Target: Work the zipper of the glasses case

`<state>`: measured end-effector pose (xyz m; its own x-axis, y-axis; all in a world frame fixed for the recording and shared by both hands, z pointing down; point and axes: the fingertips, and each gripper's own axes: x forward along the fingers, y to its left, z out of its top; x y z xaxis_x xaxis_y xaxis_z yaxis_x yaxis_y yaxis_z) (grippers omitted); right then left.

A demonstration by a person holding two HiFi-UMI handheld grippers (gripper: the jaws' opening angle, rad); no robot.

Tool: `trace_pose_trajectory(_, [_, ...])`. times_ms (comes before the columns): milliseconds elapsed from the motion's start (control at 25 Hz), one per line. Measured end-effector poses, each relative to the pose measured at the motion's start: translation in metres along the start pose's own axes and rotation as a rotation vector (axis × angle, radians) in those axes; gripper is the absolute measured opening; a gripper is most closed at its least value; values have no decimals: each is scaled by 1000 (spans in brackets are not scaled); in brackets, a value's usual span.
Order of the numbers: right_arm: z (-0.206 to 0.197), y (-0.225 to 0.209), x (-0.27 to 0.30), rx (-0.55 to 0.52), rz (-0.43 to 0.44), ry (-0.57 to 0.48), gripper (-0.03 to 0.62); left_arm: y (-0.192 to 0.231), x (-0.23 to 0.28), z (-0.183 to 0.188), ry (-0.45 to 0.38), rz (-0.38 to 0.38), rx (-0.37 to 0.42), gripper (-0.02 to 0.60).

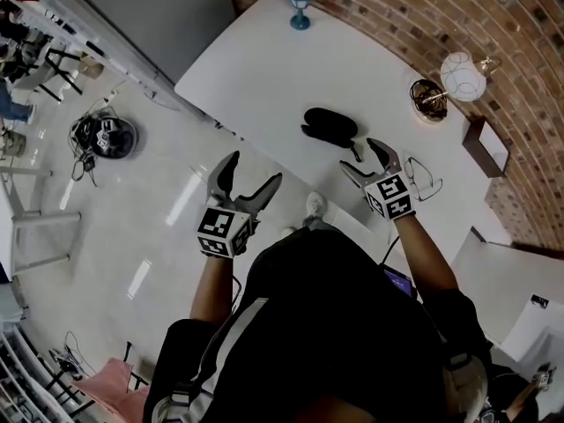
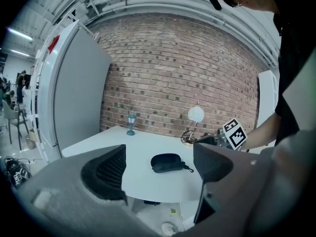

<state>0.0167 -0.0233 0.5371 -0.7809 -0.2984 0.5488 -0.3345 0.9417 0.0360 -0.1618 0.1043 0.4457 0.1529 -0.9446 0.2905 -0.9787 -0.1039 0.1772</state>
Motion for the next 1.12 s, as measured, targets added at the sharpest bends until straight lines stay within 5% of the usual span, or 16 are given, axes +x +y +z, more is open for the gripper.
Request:
trace_pose_trajectory(400, [-33, -24, 64, -126, 129, 161, 368, 11, 38, 1, 44, 53, -16, 430])
trace_pose_trajectory(600, [-52, -31, 84, -153, 189, 270, 482, 15, 60, -1, 79, 65, -29, 429])
trace_pose_trajectory(1120, [-75, -43, 124, -85, 361, 375, 551, 13, 94, -17, 147, 76, -72, 430])
